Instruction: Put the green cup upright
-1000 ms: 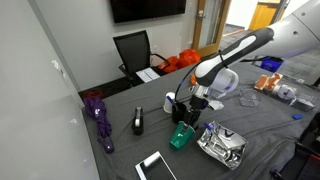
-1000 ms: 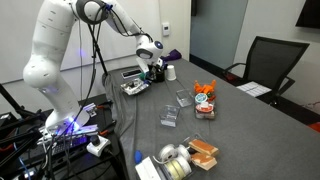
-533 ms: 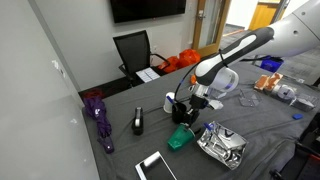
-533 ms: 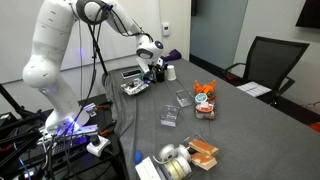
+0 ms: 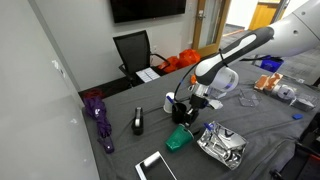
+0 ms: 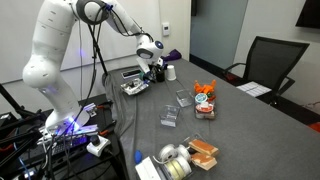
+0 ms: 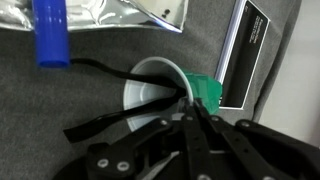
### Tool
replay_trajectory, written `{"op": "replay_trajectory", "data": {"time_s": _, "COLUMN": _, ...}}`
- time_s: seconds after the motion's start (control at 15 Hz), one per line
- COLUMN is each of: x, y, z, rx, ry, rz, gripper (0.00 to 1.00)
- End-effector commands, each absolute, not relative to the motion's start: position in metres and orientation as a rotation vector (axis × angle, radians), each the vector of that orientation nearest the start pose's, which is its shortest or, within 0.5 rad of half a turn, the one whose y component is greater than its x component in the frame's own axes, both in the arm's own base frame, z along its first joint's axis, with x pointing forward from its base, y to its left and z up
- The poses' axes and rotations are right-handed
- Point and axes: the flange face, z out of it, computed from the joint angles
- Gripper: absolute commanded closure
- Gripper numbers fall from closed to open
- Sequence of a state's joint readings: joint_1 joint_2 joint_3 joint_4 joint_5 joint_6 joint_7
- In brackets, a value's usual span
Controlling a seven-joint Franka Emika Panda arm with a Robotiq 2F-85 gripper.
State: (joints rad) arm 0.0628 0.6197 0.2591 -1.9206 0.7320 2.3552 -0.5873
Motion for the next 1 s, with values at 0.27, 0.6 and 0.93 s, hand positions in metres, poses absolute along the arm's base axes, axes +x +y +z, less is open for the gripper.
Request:
{"op": "replay_trajectory", "data": {"time_s": 0.27, "x": 0.563, "y": 0.203, "z": 0.185, "rx": -2.467, "ry": -0.438, "rz": 0.095, "gripper": 0.99}}
{"op": "replay_trajectory", "data": {"time_s": 0.6, "x": 0.549, "y": 0.21, "z": 0.212, "rx": -2.48, "ry": -0.509, "rz": 0.052, "gripper": 0.99}}
{"op": "replay_trajectory", "data": {"time_s": 0.93, "x": 0.534, "y": 0.215, "z": 0.235, "rx": -2.647, "ry": -0.565, "rz": 0.012, "gripper": 0.99}}
